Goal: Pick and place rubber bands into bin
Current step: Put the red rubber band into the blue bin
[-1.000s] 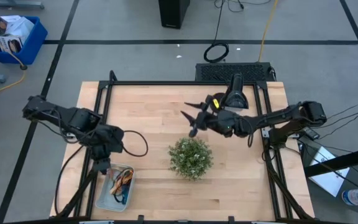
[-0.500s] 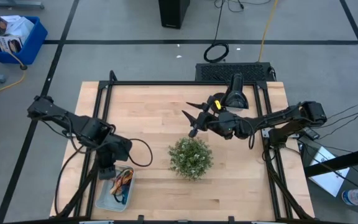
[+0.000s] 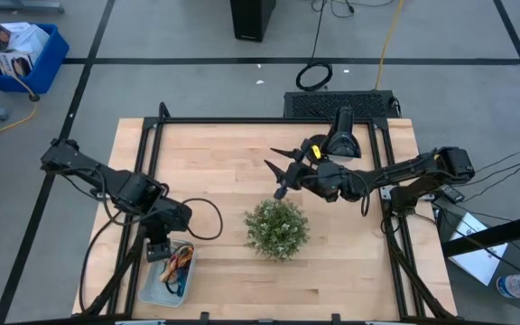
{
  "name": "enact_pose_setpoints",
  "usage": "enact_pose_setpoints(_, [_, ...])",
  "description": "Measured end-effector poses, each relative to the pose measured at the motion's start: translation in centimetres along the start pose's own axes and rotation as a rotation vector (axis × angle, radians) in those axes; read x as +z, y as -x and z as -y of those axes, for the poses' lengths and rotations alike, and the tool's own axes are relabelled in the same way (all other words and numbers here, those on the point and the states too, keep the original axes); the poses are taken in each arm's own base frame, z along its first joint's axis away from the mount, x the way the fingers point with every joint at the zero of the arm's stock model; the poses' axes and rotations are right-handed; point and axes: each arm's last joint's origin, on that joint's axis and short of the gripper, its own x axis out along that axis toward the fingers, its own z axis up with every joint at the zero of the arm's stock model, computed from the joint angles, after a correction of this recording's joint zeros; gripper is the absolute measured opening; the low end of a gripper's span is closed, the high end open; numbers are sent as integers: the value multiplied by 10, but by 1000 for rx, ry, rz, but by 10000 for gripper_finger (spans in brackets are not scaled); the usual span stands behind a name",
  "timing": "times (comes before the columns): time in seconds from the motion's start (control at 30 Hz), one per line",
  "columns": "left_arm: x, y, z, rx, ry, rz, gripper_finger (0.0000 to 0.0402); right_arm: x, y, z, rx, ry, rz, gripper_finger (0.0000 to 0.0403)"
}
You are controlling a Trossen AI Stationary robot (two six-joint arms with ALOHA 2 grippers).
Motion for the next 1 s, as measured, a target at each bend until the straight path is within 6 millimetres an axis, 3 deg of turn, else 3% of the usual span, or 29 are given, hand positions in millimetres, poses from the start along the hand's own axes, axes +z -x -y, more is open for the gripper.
enact_pose_setpoints(0.3, [3, -3, 0, 31, -39, 17, 119, 0, 0, 0, -1, -5, -1, 169])
enact_pose_setpoints(0.6, [11, -36, -17, -41, -83, 3, 120, -1, 0, 0, 1, -33, -6, 169])
enact_pose_setpoints(1.0, [8, -98, -75, 41, 60, -88, 120, -1, -1, 1, -2, -51, -3, 169])
